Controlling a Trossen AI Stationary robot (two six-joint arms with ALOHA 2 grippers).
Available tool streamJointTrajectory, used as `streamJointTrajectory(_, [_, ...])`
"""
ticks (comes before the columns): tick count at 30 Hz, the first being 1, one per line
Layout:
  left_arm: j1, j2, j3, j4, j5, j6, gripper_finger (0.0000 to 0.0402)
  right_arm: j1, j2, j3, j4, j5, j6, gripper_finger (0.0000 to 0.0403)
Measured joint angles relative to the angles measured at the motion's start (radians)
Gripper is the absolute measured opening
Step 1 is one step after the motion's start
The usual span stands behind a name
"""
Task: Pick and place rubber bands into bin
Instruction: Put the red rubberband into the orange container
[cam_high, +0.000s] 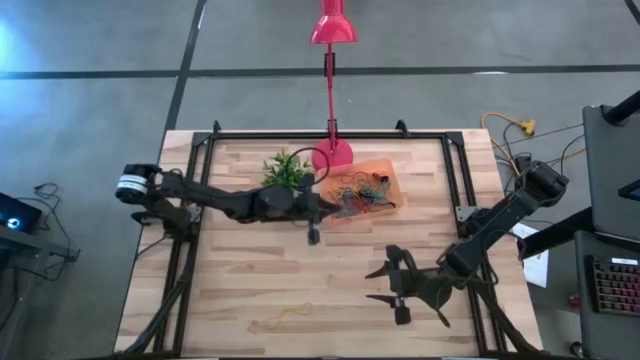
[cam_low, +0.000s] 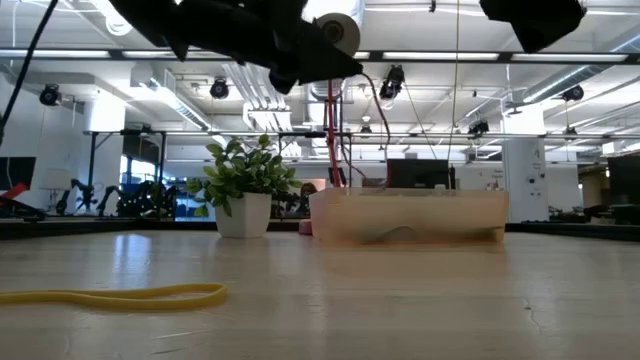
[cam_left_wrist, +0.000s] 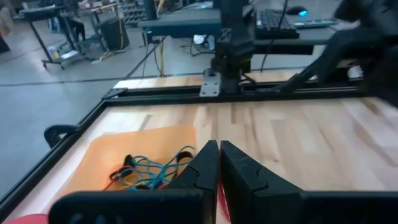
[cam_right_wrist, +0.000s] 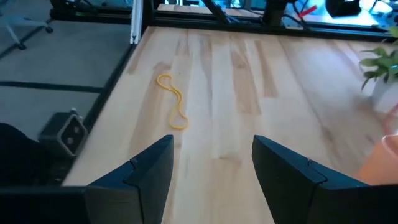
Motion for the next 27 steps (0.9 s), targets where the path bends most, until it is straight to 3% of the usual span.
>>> streamJointTrajectory(18, [0.193, 0.204, 0.214, -0.004, 0.048, 0.000, 0.0000, -0.049, 0.000, 0.000, -0.014, 0.000, -0.244, 0.0205])
streamJointTrajectory(27, [0.274, 0.234, 0.232, -0.031, 0.042, -0.036, 0.0000, -0.057, -0.001, 0.000, -0.017, 0.001, -0.381, 0.0205])
